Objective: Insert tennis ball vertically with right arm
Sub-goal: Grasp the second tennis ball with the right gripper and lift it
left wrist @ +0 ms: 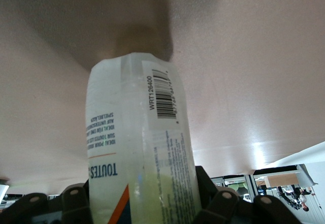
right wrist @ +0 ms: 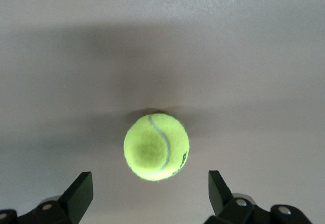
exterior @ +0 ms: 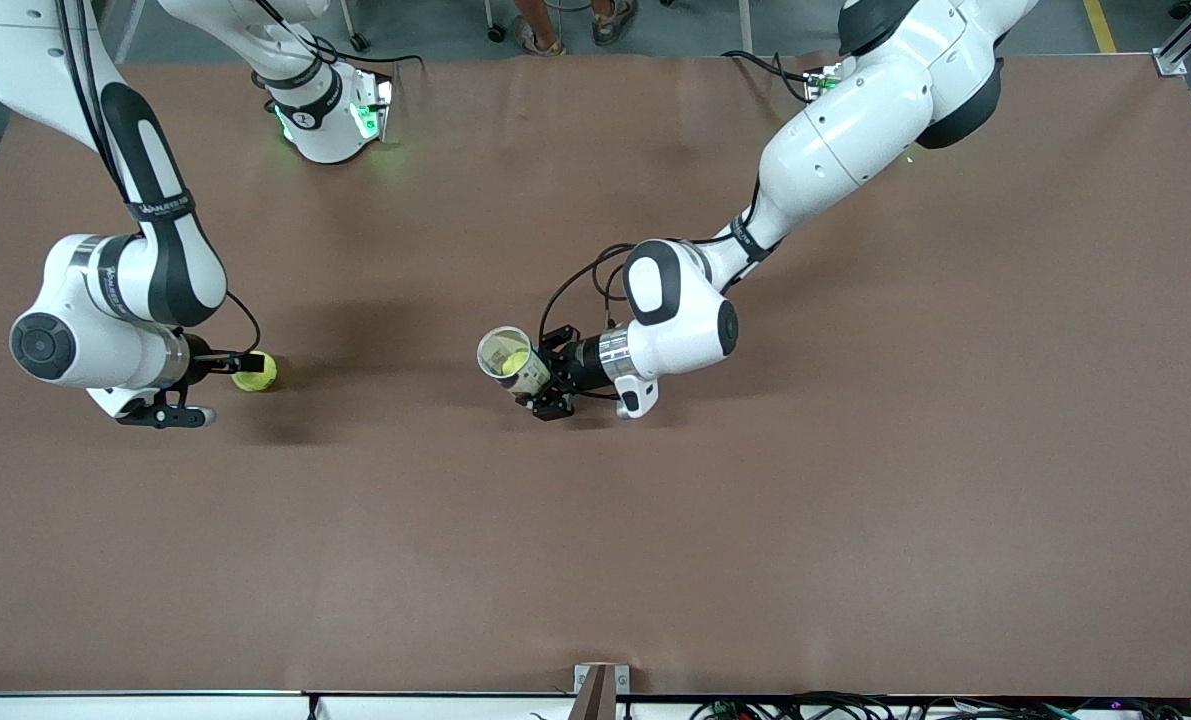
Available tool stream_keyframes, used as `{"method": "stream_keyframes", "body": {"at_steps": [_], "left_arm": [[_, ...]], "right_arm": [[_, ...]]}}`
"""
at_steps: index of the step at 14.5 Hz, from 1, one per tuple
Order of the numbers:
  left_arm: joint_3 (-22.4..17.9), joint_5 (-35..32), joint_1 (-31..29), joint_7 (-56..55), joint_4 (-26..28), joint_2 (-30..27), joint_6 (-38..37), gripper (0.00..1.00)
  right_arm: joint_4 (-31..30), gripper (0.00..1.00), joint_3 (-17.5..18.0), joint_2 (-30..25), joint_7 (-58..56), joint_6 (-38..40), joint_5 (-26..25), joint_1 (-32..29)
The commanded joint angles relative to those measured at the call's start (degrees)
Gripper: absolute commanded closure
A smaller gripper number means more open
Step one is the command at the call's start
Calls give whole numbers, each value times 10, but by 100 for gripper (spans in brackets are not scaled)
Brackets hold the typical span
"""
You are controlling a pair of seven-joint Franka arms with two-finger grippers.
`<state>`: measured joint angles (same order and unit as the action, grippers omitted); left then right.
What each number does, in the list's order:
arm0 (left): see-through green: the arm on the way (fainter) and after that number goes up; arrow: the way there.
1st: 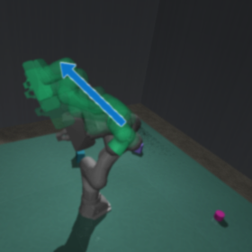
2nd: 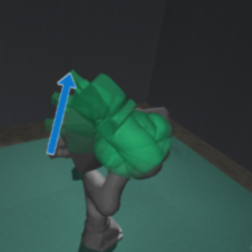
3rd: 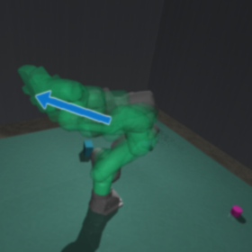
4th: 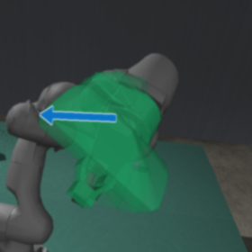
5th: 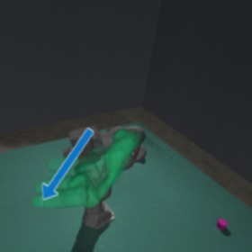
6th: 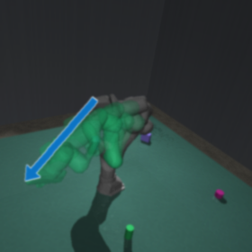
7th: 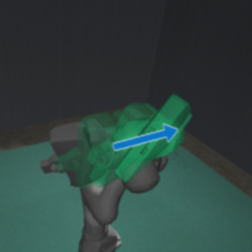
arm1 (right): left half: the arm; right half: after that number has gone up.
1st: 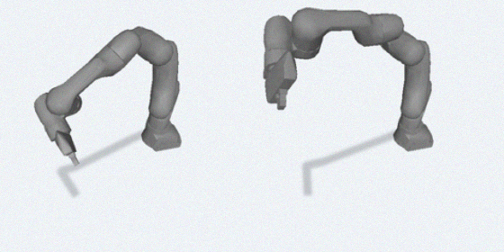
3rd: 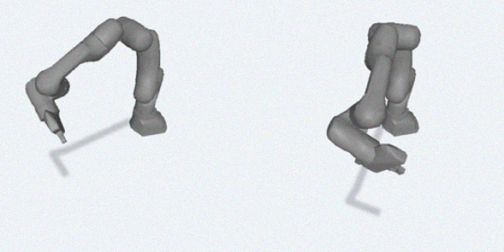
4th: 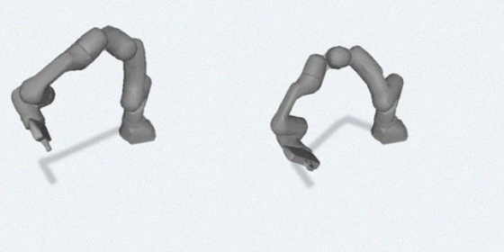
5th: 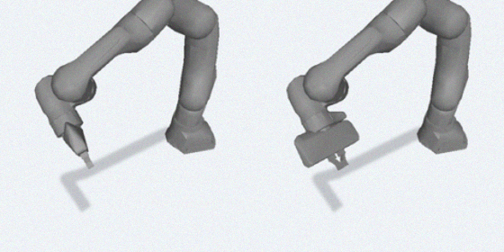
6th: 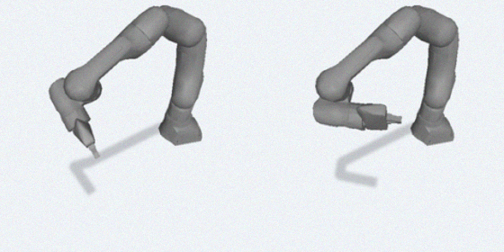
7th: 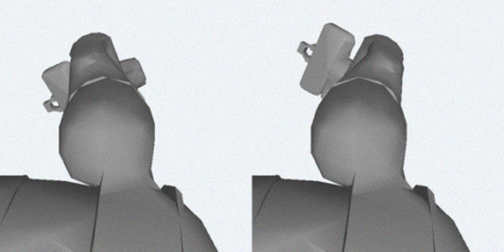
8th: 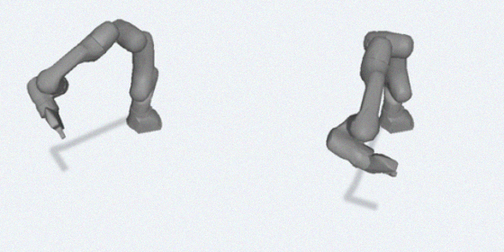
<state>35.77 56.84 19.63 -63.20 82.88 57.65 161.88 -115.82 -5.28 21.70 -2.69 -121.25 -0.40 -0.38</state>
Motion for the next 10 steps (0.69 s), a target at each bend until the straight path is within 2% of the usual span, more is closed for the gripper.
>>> {"method": "stream_keyframes", "body": {"at_steps": [1, 10], "left_arm": [[4, 19, 4, 12, -8, 4, 4, 28], [4, 23, 3, 12, -7, 4, 4, 25]], "right_arm": [[-7, 0, 10, 11, -2, -19, -13, -10], [-8, 0, 11, 41, -2, -48, -13, -11]]}}
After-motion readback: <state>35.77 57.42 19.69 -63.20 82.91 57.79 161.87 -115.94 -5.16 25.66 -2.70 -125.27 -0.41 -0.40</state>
